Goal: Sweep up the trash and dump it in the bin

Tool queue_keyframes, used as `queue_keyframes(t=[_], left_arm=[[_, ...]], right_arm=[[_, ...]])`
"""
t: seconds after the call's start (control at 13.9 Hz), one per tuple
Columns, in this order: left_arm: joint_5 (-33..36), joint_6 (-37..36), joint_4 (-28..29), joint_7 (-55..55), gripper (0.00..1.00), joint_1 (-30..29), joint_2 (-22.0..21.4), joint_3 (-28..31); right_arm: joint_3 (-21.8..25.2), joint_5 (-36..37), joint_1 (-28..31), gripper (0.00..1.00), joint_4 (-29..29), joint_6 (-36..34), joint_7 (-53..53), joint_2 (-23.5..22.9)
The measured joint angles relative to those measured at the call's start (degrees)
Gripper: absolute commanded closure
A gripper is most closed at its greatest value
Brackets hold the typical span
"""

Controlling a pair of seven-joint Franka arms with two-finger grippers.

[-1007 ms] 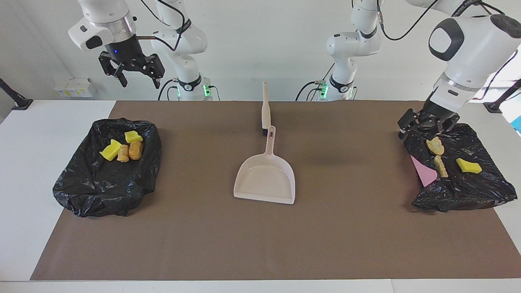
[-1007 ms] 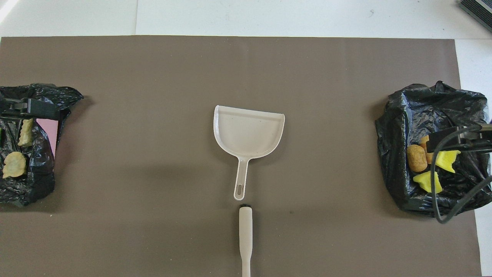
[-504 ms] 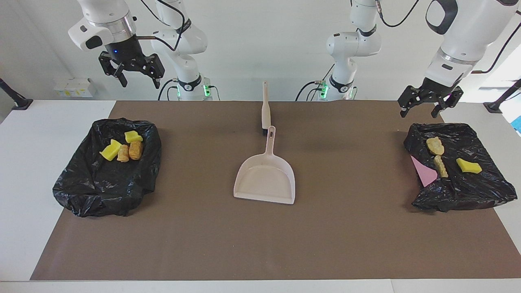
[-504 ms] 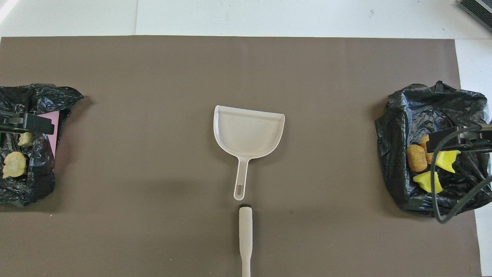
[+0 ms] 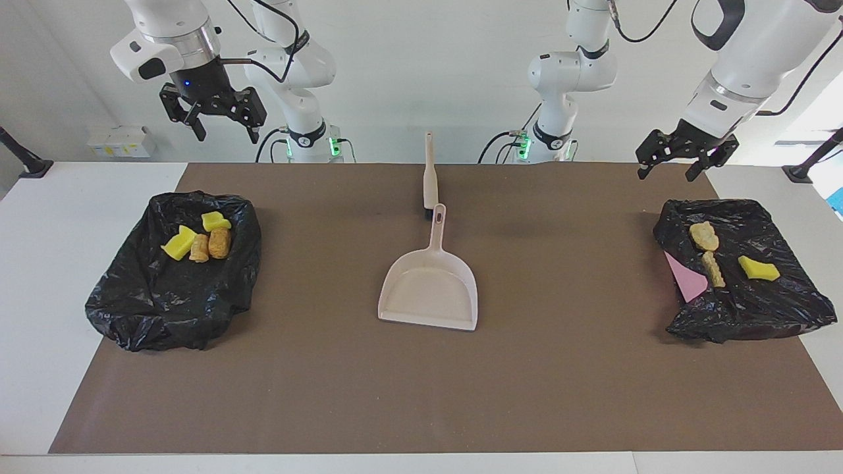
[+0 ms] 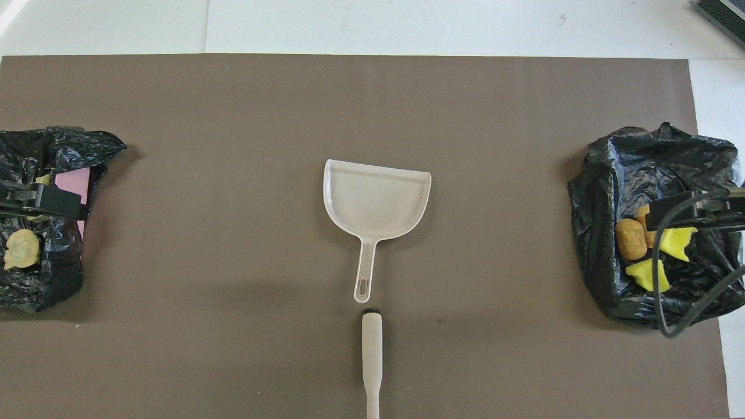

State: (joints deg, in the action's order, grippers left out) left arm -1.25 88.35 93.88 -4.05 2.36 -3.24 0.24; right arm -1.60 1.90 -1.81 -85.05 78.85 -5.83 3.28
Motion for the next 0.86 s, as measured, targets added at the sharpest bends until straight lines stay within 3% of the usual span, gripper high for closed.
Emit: queue_keyframes(t=[0.86], left_arm=[[-0.64, -4.32, -4.83, 0.08, 0.00, 0.20, 2.32, 0.13]], right_arm=[[0.00, 0.00, 0.00, 0.00, 0.00, 0.00, 0.00, 0.00]])
